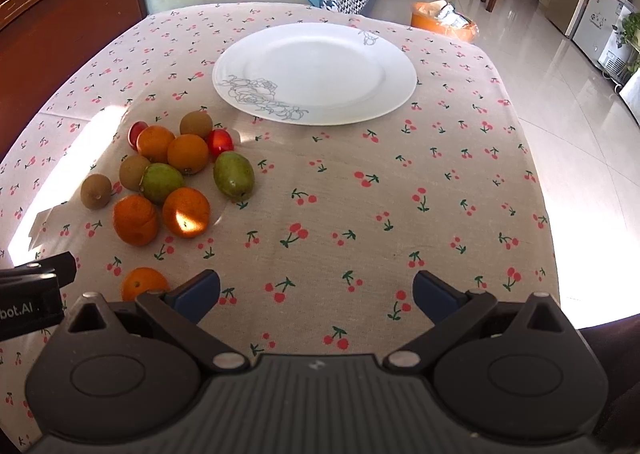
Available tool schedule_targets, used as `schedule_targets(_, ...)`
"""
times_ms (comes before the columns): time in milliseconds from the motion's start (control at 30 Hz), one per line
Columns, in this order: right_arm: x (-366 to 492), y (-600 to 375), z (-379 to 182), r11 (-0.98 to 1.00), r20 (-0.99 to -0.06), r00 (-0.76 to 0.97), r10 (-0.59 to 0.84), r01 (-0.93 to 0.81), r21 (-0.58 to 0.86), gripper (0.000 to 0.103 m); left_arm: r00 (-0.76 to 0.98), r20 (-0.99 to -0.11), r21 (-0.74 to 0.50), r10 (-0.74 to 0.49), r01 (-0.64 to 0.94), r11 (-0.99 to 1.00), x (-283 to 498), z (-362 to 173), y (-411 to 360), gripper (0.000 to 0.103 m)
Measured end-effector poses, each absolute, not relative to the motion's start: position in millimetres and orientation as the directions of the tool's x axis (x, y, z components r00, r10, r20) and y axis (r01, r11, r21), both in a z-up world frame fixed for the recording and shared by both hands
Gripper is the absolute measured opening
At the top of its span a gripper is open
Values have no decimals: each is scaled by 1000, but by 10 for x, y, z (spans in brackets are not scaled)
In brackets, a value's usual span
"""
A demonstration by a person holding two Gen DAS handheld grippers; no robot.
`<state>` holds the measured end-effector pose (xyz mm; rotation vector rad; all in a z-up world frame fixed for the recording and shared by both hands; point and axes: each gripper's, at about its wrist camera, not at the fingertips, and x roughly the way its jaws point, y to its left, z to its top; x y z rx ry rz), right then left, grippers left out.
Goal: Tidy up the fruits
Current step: 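Move both grippers toward the fruit pile beside the plate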
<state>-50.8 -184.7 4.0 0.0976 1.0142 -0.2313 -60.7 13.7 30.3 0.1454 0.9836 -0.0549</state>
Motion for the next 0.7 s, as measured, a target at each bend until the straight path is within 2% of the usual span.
schedule_targets(700,-524,-1767,56,974,-848,507,-156,222,-46,102,562,-827,86,9,110,990,-624,322,149,99)
